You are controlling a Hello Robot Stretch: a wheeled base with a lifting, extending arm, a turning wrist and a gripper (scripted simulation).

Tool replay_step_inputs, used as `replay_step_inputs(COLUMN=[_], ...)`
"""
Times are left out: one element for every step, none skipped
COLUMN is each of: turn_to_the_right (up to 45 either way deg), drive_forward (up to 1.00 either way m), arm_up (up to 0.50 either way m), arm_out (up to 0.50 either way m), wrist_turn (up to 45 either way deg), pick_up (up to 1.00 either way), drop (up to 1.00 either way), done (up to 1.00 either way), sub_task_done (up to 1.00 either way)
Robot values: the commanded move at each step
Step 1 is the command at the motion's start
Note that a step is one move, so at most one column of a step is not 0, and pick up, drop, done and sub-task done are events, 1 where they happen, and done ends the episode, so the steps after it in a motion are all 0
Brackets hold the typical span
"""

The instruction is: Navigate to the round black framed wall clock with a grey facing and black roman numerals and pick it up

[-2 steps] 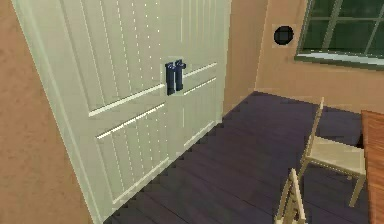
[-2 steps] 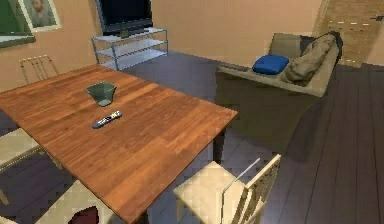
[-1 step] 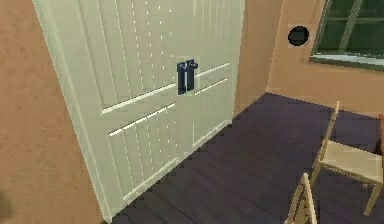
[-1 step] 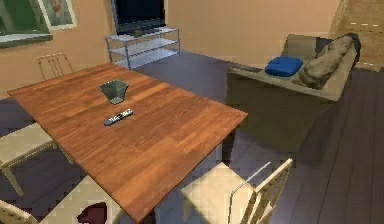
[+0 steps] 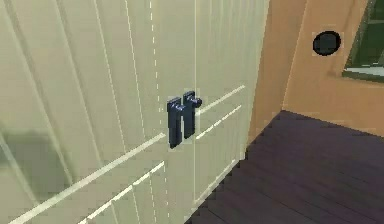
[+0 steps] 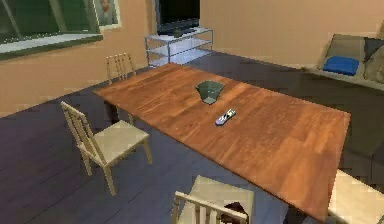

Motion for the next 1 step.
replay_step_inputs(turn_to_the_right=[36.0], drive_forward=[0.0], arm_up=[0.0], arm_out=[0.0], wrist_turn=[0.0], pick_up=[0.0], drop=[0.0], done=[0.0], sub_task_done=[0.0])
